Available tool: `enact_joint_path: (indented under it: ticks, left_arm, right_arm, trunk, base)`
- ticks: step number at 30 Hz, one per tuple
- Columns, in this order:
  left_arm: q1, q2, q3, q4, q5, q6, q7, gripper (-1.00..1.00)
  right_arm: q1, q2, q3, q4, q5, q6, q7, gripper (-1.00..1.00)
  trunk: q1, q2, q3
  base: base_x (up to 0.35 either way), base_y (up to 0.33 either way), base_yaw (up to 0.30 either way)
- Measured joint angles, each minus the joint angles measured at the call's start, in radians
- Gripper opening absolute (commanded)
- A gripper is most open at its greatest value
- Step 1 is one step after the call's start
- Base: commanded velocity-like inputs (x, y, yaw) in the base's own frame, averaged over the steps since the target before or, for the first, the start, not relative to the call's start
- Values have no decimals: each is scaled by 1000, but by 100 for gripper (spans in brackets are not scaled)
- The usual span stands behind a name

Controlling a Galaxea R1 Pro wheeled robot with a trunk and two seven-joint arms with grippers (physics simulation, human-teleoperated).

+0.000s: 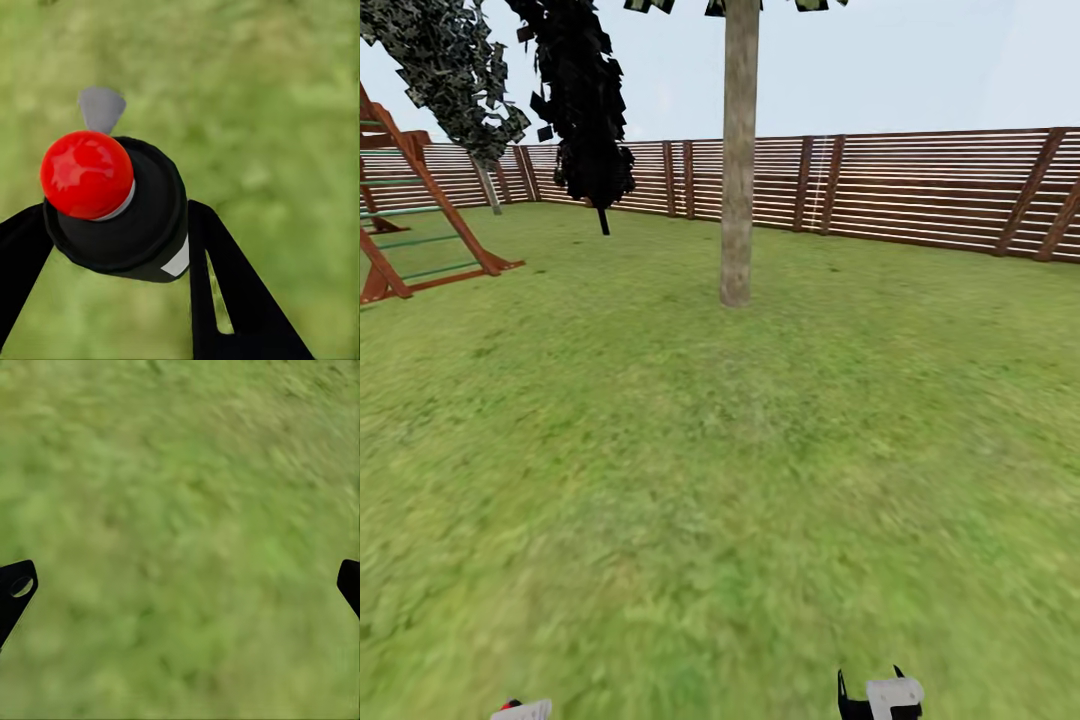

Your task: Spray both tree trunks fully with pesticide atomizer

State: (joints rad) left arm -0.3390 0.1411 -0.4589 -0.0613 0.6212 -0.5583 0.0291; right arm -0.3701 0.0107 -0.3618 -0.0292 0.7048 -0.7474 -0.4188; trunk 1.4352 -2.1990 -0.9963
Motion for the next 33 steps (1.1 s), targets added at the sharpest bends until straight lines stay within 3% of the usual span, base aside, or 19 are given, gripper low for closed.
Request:
enact_joint_path:
  ticks: [33]
  left_arm:
    - [0,0,0,0,0,1,0,-100]
  right_arm:
    - [0,2,1,0,0,0,0,100]
  trunk:
    - [0,0,0]
  base:
    - [339,0,0]
